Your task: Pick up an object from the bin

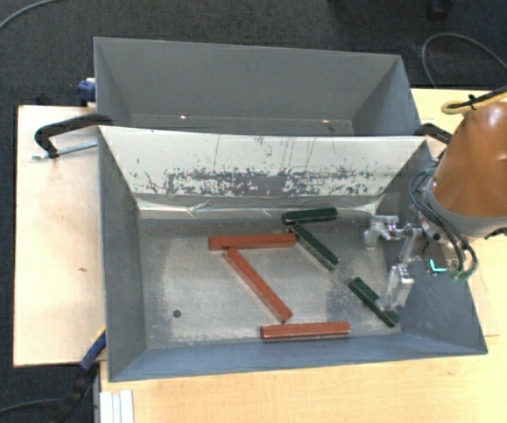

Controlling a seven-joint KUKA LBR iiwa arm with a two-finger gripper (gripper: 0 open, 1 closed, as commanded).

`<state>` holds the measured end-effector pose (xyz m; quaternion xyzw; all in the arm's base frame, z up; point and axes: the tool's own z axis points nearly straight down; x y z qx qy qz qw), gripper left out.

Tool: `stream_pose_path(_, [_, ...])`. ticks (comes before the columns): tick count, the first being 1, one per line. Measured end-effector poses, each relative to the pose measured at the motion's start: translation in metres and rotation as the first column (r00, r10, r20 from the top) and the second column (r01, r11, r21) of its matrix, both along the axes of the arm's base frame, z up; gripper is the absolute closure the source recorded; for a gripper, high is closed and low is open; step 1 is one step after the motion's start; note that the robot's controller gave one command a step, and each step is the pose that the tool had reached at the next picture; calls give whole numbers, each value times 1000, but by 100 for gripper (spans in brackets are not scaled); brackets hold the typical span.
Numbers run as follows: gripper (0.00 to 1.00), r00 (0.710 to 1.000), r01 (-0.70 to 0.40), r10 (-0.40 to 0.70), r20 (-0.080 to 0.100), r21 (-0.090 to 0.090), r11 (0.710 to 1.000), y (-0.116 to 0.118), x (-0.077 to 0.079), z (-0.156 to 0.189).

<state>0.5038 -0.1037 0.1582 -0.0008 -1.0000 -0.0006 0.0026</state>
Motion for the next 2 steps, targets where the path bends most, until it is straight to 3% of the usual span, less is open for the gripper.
stream_pose_path(1, [0, 975, 222, -222, 0, 0, 975, -26, -14, -91])
stream_pose_path(2, [0, 947, 320, -320, 12, 0, 947, -36, -11, -56])
